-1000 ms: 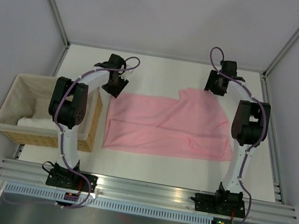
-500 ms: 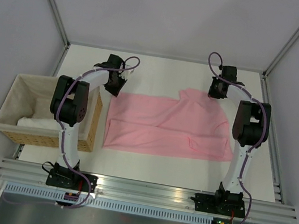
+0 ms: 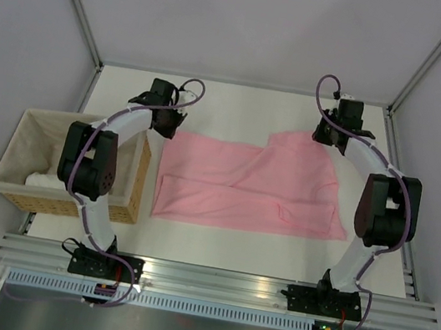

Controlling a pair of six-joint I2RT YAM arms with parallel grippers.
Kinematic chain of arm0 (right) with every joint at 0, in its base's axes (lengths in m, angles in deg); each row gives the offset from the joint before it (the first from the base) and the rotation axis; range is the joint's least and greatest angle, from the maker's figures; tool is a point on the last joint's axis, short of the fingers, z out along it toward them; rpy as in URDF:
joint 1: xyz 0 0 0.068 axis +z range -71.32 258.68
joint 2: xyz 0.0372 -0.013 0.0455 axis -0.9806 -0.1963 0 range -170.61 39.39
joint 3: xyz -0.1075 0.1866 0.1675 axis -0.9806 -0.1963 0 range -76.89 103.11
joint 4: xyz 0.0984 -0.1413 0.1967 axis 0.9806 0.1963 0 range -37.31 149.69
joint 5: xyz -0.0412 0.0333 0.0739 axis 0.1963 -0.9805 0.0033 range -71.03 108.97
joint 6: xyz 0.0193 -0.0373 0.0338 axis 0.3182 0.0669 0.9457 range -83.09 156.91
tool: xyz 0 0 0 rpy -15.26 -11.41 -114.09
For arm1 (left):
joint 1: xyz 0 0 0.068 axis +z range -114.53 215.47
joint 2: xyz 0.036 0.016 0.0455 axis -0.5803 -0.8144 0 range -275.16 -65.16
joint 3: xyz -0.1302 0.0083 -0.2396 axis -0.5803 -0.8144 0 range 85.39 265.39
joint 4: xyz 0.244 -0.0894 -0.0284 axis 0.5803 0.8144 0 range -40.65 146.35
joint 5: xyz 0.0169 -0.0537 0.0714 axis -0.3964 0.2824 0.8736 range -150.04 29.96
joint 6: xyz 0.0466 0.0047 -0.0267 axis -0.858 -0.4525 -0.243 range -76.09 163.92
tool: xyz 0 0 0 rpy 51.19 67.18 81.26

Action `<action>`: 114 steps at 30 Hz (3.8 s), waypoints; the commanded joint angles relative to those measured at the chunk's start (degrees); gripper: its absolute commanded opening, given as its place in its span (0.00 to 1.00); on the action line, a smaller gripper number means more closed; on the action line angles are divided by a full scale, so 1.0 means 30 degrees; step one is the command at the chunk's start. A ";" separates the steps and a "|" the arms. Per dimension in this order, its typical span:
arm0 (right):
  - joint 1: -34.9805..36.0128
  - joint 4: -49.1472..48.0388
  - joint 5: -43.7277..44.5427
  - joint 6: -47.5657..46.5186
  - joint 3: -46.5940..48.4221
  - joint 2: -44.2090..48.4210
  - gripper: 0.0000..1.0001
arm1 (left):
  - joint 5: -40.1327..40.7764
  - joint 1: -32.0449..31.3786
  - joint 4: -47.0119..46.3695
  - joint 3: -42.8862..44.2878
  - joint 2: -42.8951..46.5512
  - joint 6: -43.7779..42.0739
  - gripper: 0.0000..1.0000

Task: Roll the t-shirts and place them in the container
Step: Fold the tshirt

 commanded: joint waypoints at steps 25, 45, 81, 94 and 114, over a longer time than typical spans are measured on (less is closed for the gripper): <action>-0.0021 -0.1025 0.3296 0.3169 -1.2658 1.1561 0.00 | -0.1130 0.0212 -0.1599 -0.4955 0.5171 -0.3699 0.02; -0.0256 -0.1555 0.3646 0.3670 -1.4124 1.0418 0.00 | -0.2301 0.0212 0.2000 -0.6480 0.5669 -0.5895 0.22; -0.0256 -0.0765 0.3616 0.3875 -1.3334 1.0681 0.00 | -0.3385 -0.0579 0.3705 -0.4487 0.4468 -0.6862 0.02; -0.0285 0.0936 0.4555 0.4022 -1.2484 1.1854 0.00 | -0.3914 -0.0579 0.3764 -0.4545 0.5582 -0.8035 0.02; 0.0852 0.1642 0.5023 0.3642 -0.9001 1.0944 0.51 | -0.6607 -0.0638 0.7892 -0.3494 0.6401 -1.1521 0.40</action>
